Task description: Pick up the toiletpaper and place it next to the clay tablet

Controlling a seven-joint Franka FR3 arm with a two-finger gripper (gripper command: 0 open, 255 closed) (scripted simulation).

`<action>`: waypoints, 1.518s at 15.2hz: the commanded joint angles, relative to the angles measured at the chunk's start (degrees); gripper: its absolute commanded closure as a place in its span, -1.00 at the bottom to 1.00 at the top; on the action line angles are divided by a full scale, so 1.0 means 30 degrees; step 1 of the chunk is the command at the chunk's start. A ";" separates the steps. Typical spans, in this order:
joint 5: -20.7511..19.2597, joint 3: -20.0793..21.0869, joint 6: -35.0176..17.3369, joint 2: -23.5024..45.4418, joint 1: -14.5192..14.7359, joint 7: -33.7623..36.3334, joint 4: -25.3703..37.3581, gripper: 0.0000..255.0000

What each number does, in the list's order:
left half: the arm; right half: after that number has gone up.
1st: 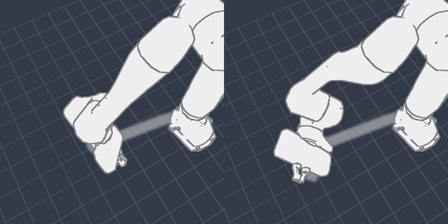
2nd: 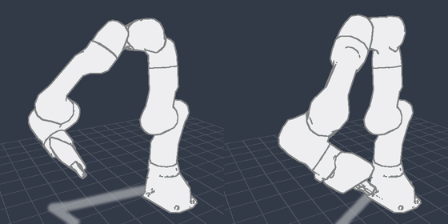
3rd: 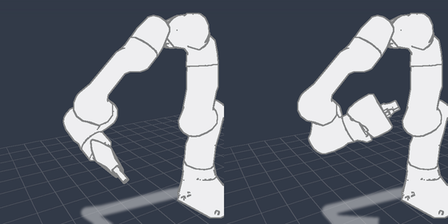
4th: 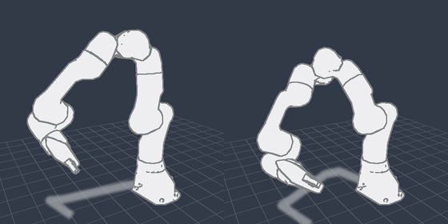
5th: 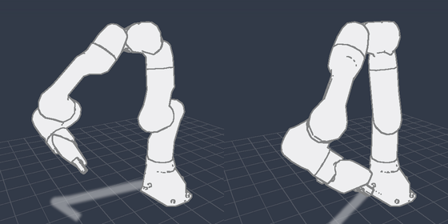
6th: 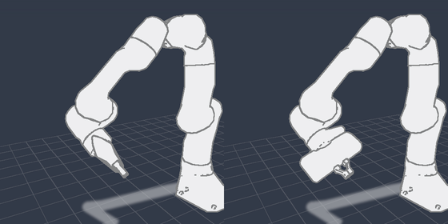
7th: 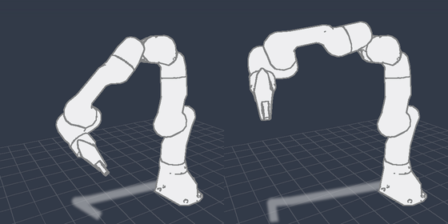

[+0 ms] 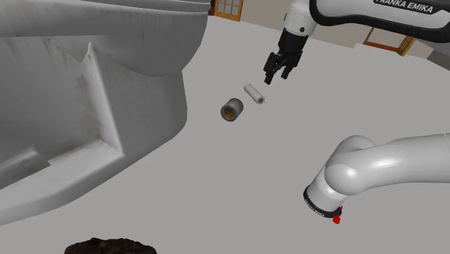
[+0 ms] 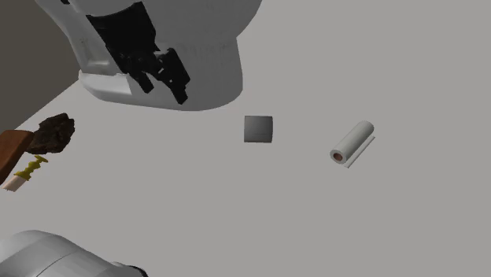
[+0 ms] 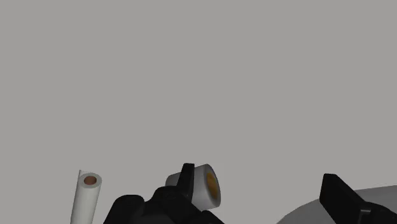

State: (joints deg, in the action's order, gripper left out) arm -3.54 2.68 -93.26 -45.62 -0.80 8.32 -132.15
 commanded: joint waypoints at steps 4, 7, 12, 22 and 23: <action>-0.1701 0.1467 -0.1459 0.1733 -0.0026 0.0153 -0.0278 -1.00; -0.3666 0.2921 -0.2814 0.3608 -0.0232 0.0596 -0.0469 -1.00; -0.7750 0.5290 -0.4547 0.7119 -0.0945 0.2087 -0.0473 -1.00; -1.9037 0.8382 -0.3492 1.6049 -0.2028 0.6963 0.1264 -1.00; -2.0222 0.8390 -0.3025 1.7037 -0.1937 0.7356 0.1546 -1.00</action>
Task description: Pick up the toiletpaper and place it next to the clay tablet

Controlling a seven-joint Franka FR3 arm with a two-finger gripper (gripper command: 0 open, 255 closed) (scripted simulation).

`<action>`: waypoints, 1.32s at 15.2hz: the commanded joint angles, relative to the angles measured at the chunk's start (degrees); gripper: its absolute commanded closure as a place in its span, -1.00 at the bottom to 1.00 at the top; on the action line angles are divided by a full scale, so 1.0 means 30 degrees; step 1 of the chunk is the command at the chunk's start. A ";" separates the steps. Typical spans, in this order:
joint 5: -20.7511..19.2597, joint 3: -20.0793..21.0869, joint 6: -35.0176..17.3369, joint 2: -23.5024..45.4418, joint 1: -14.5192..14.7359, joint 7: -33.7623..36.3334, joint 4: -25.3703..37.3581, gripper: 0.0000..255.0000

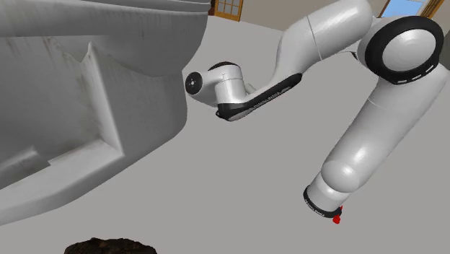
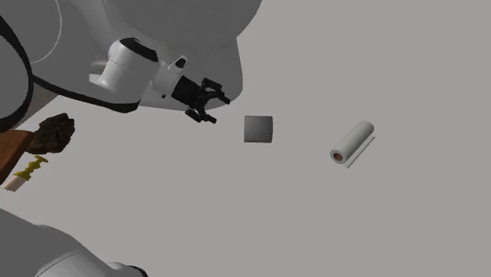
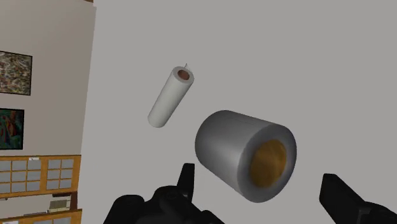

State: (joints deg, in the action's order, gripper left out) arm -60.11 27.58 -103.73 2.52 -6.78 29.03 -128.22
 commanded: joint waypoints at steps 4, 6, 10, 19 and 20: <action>-0.5525 -0.0489 0.2334 0.4566 0.0740 0.1445 0.1368 -1.00; -0.5828 -0.0723 0.2022 0.4646 0.0558 0.1496 0.1300 -1.00; -0.6464 -0.1124 0.1435 0.4852 0.0134 0.1604 0.1214 -1.00; -0.6717 -0.1282 0.1213 0.4945 -0.0031 0.1646 0.1199 -1.00; -0.6717 -0.1282 0.1213 0.4945 -0.0031 0.1646 0.1199 1.00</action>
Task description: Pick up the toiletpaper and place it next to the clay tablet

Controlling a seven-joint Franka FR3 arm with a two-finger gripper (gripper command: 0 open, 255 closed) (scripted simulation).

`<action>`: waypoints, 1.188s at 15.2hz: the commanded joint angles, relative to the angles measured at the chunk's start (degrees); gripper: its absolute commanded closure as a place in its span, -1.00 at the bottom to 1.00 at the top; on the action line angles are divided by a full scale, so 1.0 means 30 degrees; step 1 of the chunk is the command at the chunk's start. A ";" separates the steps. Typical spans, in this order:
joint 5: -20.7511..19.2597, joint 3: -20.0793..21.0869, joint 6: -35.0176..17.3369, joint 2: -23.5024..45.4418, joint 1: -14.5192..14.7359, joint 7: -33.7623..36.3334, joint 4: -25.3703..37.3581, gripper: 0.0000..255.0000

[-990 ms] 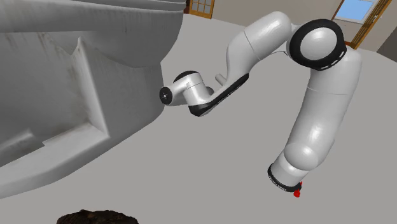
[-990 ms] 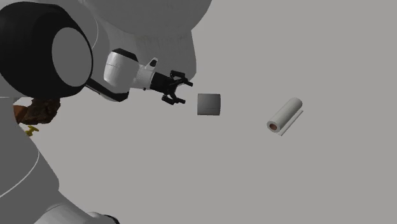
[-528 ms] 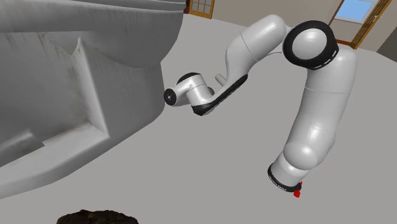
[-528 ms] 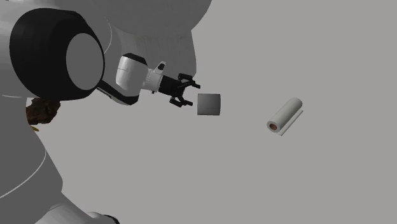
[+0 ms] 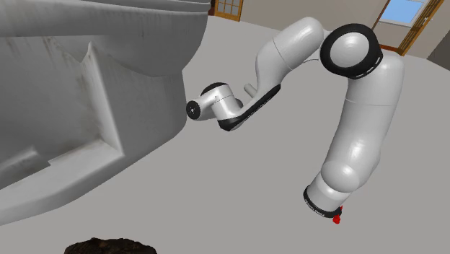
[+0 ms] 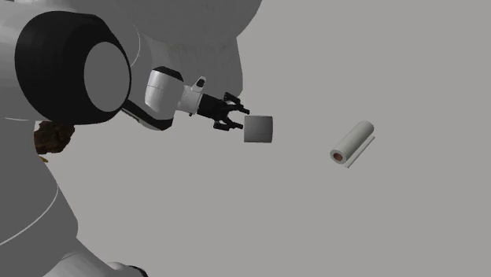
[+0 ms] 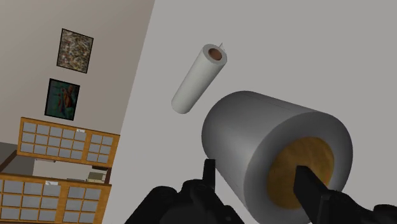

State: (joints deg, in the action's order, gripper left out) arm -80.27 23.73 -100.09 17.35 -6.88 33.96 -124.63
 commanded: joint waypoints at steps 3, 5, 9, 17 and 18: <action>0.0000 0.0000 0.0000 0.0000 0.0000 0.0001 -0.0001 1.00; 0.0000 0.0000 -0.0001 -0.0002 -0.0001 0.0000 -0.0002 1.00; -0.0003 -0.0001 -0.0002 0.0001 -0.0001 0.0001 0.0000 1.00; 0.0802 0.0205 -0.0065 -0.1676 -0.0203 -0.1556 -0.0060 1.00; 0.0903 0.0225 -0.0071 -0.1879 -0.0224 -0.1755 -0.0058 1.00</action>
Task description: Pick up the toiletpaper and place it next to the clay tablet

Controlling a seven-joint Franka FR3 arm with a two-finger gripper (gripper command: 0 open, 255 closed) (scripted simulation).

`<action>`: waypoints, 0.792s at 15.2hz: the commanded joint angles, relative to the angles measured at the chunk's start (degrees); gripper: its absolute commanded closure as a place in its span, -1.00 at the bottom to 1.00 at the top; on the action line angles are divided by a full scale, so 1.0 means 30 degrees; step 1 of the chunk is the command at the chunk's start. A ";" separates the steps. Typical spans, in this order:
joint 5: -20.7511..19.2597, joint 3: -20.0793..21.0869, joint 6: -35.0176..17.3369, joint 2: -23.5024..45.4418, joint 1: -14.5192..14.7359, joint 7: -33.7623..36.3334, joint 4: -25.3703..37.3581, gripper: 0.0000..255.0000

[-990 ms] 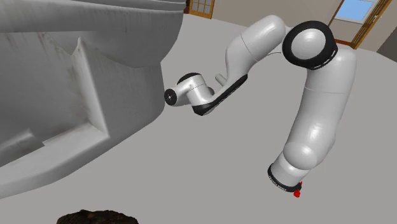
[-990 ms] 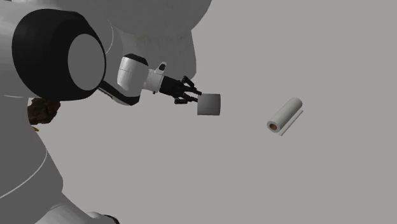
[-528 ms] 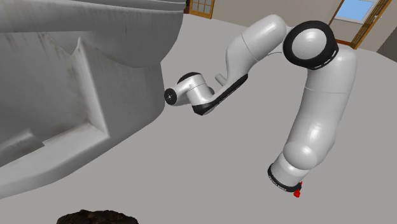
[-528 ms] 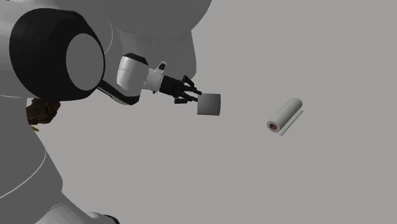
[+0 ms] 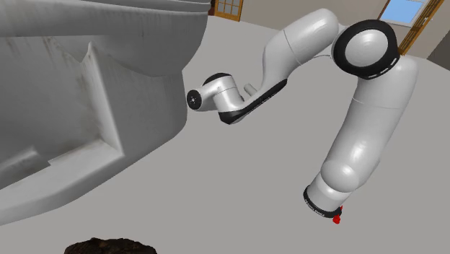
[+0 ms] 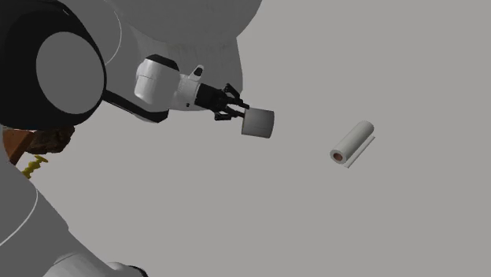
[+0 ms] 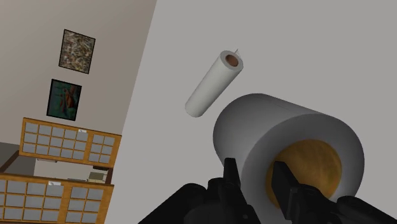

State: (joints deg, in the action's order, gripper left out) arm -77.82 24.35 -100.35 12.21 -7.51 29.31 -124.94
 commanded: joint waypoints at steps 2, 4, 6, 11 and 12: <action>0.0284 0.0055 0.0014 -0.0553 -0.0053 -0.0606 0.0078 1.00; 0.0478 0.0086 0.0015 -0.0933 -0.0090 -0.1013 0.0119 1.00; 0.0670 0.0112 0.0022 -0.1303 -0.0124 -0.1422 0.0174 1.00; 0.1136 0.0155 0.0063 -0.2175 -0.0193 -0.2456 0.0373 1.00; 0.1226 0.0161 0.0076 -0.2340 -0.0204 -0.2664 0.0423 1.00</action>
State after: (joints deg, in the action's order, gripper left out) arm -74.42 24.79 -100.19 5.74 -8.10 21.93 -123.79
